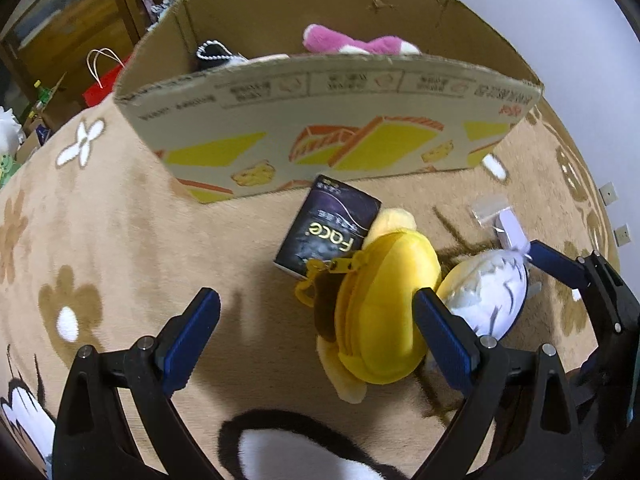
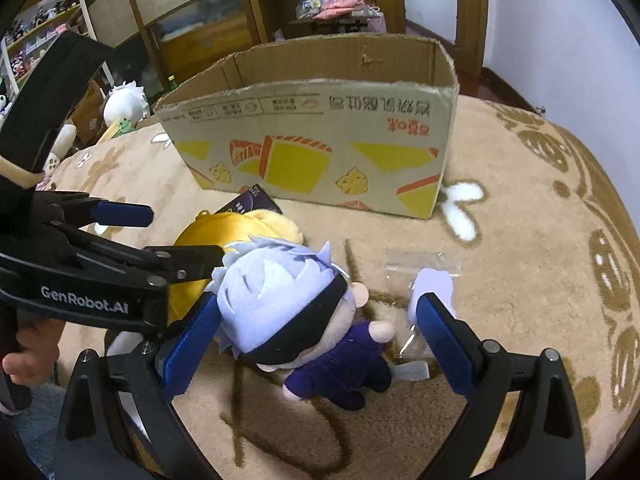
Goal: Organize soft objects
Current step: 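Approach the yellow plush pouch with the left tool while the right tool approaches the white-haired doll, then grasp and lift the yellow pouch with the left tool while the right tool lifts the white-haired doll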
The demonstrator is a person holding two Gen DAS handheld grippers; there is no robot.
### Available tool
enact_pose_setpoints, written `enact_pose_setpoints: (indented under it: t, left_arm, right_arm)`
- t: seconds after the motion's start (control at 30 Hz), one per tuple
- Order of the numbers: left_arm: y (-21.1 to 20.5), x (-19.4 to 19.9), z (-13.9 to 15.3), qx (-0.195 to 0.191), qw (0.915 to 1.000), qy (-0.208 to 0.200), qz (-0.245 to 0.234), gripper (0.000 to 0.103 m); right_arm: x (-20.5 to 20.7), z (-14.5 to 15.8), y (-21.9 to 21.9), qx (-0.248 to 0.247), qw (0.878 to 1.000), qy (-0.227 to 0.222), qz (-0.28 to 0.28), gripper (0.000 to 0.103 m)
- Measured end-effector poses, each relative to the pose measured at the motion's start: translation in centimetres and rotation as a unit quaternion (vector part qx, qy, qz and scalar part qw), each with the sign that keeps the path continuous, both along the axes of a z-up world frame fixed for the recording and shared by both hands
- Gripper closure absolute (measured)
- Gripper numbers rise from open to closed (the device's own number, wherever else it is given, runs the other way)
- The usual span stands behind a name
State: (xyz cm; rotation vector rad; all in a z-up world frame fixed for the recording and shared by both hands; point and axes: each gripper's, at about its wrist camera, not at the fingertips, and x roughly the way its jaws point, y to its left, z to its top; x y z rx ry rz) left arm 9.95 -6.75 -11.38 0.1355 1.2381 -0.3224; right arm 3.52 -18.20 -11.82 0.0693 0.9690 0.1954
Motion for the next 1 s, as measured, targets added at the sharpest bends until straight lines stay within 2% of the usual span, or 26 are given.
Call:
enact_pose_setpoints:
  t: [0.27, 0.47, 0.6, 0.77, 0.83, 0.87, 0.9, 1.0]
  left_arm:
    - [-0.7, 0.0, -0.8, -0.005, 0.9999, 0.013, -0.003, 0.007]
    - [-0.4, 0.0, -1.1, -0.015, 0.9996, 0.022, 0.003, 0.007]
    - [-0.5, -0.1, -1.2, -0.014, 0.9997, 0.022, 0.002, 0.008]
    - [-0.5, -0.3, -1.3, -0.046, 0.9981, 0.04, 0.005, 0.024]
    - [-0.4, -0.5, -1.2, -0.061, 0.9972, 0.044, -0.001, 0.04]
    - [-0.5, -0.7, -1.0, -0.063, 0.9971, 0.042, -0.006, 0.044]
    - [-0.8, -0.9, -0.8, -0.063, 0.9972, 0.037, -0.013, 0.053]
    - [-1.5, -1.7, 0.0, -0.045, 0.9983, 0.018, -0.031, 0.059]
  right_arm:
    - [0.1, -1.2, 1.1, -0.009, 0.999, 0.028, 0.02, 0.001]
    - [0.5, -2.1, 1.1, -0.026, 0.999, 0.043, 0.016, 0.001]
    - [0.6, -2.2, 1.1, -0.029, 0.998, 0.045, 0.022, 0.009]
    - [0.5, -2.2, 1.1, -0.028, 0.998, 0.05, 0.02, 0.01]
    - [0.5, -2.2, 1.1, -0.027, 0.998, 0.05, 0.019, 0.01]
    - [0.5, -2.2, 1.0, -0.027, 0.998, 0.05, 0.019, 0.01]
    - [0.4, -2.2, 1.0, -0.026, 0.998, 0.05, 0.018, 0.01]
    - [0.4, -2.1, 0.8, -0.022, 0.998, 0.049, 0.015, 0.011]
